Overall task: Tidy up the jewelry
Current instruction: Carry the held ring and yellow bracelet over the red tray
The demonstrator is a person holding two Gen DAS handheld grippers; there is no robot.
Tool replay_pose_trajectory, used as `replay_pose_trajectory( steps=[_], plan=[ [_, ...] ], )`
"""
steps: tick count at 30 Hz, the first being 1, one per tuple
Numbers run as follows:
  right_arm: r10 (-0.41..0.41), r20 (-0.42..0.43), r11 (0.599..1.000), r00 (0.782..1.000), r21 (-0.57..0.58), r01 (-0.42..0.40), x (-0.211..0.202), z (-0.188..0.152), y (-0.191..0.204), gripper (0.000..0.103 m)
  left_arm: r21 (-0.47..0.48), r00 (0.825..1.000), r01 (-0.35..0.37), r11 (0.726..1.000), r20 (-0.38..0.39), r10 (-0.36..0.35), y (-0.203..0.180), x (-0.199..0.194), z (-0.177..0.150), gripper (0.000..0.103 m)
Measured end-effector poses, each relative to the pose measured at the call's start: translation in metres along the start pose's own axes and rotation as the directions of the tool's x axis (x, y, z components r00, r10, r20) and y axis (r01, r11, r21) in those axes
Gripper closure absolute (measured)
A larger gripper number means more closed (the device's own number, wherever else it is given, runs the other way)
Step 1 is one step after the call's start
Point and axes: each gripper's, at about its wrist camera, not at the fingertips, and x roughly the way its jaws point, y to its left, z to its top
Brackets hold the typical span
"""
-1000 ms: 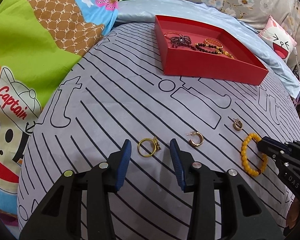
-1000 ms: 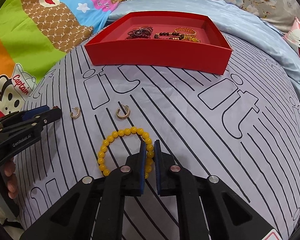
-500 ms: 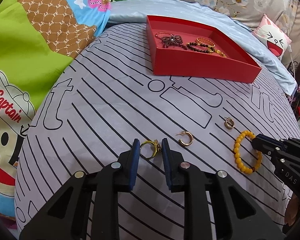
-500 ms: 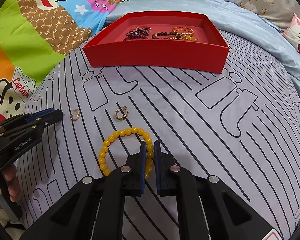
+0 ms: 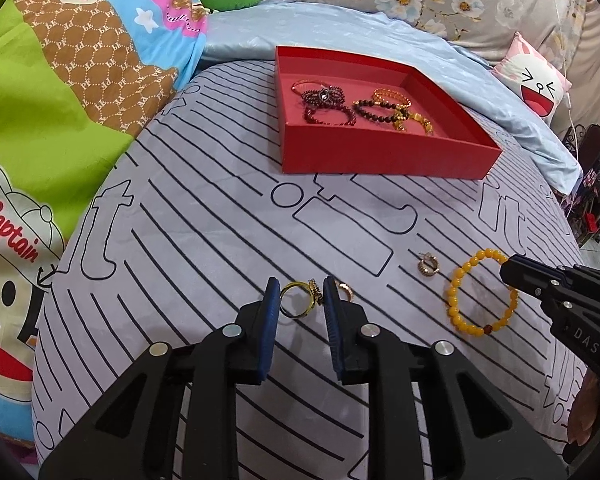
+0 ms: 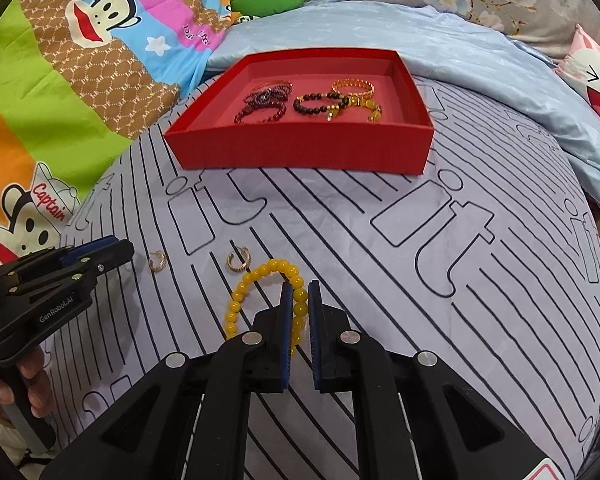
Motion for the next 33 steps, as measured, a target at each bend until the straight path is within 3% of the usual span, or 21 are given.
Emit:
replay_pose_trajectory(
  steps=[11, 21, 28, 33],
  plan=[
    [-0.009, 0.117, 1.0, 0.993, 0.004, 0.009, -0.027, 0.054, -0.014, 0.096, 0.047, 0.998, 0.042, 0.998, 0.054, -0.045, -0.021, -0.01, 0.045, 0.081],
    [-0.007, 0.213, 1.0, 0.977, -0.006, 0.008, -0.027, 0.133, -0.02, 0.096, 0.103, 0.988, 0.057, 0.993, 0.136, -0.071, -0.045, -0.002, 0.123, 0.081],
    [0.068, 0.172, 0.996, 0.983, 0.037, -0.076, 0.012, 0.163, -0.018, 0.096, 0.095, 0.991, 0.058, 0.994, 0.117, -0.069, -0.047, 0.032, 0.151, 0.081],
    [0.094, 0.108, 0.992, 0.99, 0.068, -0.102, 0.046, 0.16, -0.019, 0.096, 0.079, 0.995, 0.054, 0.995, 0.079, -0.06, -0.042, 0.057, 0.152, 0.081]
  ],
)
